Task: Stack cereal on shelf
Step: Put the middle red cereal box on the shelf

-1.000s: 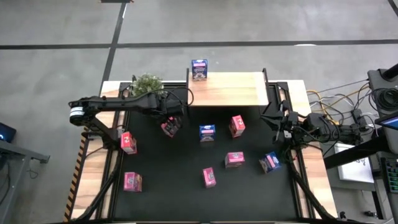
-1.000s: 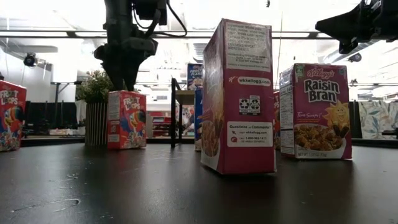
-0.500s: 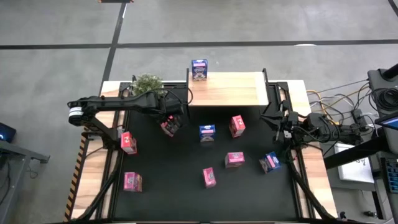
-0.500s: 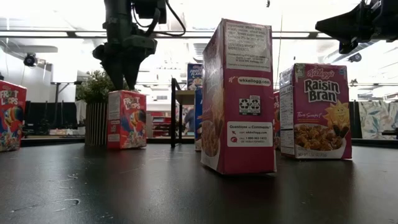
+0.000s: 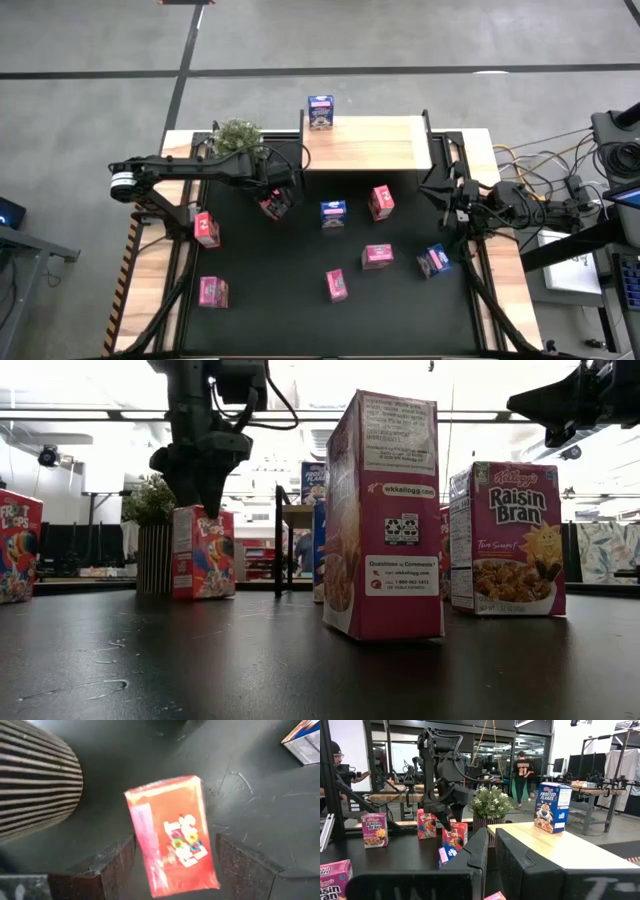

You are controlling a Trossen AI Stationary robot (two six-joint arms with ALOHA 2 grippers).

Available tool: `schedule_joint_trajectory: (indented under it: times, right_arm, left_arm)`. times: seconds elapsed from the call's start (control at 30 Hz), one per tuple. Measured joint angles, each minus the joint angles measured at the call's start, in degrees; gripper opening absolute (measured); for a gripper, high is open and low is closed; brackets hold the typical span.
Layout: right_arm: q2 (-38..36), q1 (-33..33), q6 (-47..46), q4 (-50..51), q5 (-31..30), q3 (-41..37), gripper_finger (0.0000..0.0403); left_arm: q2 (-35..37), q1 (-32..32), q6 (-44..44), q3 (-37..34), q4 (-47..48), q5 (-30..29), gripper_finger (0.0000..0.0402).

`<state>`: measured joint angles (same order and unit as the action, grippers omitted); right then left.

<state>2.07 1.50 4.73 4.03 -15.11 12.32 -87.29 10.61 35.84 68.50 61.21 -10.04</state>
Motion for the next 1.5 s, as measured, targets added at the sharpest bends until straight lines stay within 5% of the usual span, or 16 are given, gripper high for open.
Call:
schedule_joint_trajectory:
  times: [0.6, 0.83, 1.13, 1.5]
  right_arm:
    - [0.00, 0.00, -0.15, 0.00, 0.00, 0.00, 0.0028]
    - [0.00, 0.00, -0.15, 0.01, 0.00, 0.00, 0.0028]
    - [0.00, 0.00, -0.17, 0.00, -0.02, 0.00, 0.0028]
    - [0.00, 0.00, -0.20, 0.02, -0.02, 0.00, 0.0028]
  left_arm:
    - [-0.09, -0.08, -4.12, 2.41, 1.96, 0.33, 0.0166]
    - [-0.09, -1.69, -12.86, 13.52, 7.19, 1.31, 0.0165]
    - [-2.99, -2.69, -26.15, 28.30, 3.08, 2.17, 0.0164]
    - [-17.72, -0.10, -42.85, 48.39, -1.30, 0.07, 0.0164]
